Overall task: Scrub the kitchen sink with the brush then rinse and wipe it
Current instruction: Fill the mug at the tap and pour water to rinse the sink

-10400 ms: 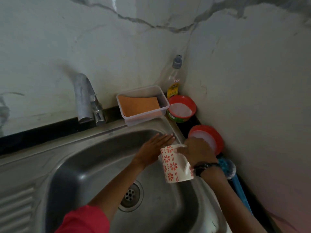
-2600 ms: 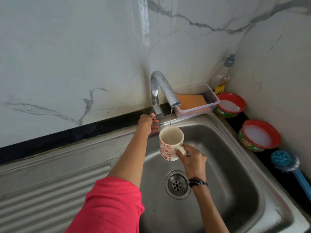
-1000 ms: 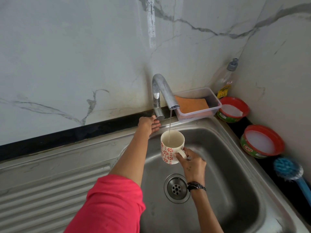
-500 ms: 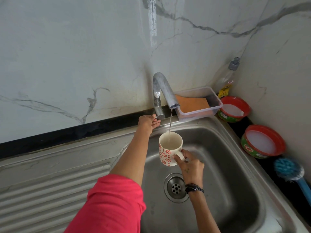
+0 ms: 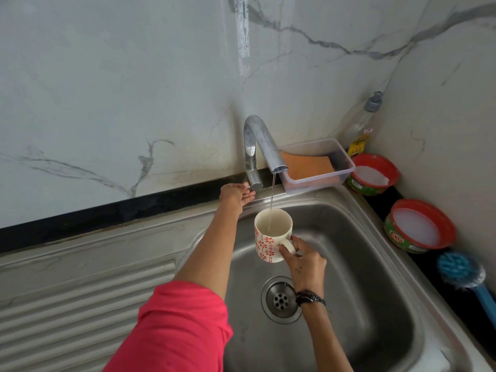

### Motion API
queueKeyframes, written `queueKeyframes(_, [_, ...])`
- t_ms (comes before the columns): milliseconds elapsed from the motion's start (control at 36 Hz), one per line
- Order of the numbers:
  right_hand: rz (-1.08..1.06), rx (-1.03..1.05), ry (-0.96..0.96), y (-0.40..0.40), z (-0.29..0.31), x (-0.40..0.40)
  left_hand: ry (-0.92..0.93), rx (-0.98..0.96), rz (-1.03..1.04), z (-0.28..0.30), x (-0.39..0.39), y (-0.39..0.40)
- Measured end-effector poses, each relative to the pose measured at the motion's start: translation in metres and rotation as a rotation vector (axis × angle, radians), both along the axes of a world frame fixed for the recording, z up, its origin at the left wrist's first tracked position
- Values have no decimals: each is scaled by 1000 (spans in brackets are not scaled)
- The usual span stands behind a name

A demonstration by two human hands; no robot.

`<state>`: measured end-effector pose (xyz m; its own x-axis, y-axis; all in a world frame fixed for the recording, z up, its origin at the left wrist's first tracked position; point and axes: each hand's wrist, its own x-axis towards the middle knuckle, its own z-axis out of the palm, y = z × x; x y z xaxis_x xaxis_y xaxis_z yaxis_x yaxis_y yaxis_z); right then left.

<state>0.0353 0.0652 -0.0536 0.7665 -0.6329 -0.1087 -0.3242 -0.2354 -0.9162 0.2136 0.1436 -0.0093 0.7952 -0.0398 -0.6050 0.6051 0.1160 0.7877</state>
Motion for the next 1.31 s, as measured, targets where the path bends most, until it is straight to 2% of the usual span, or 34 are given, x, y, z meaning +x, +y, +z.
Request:
queueKeyframes(722, [11,-7,0,-1,-3,6,-15,16,-37,-3,2,2])
queueKeyframes(1139, [-4,-18,-74,2,-9,6,-52,85,36,-15,7,-3])
queueKeyframes(1306, [-22,44,-145,3,-11,5,-62,126,25,-15,7,-2])
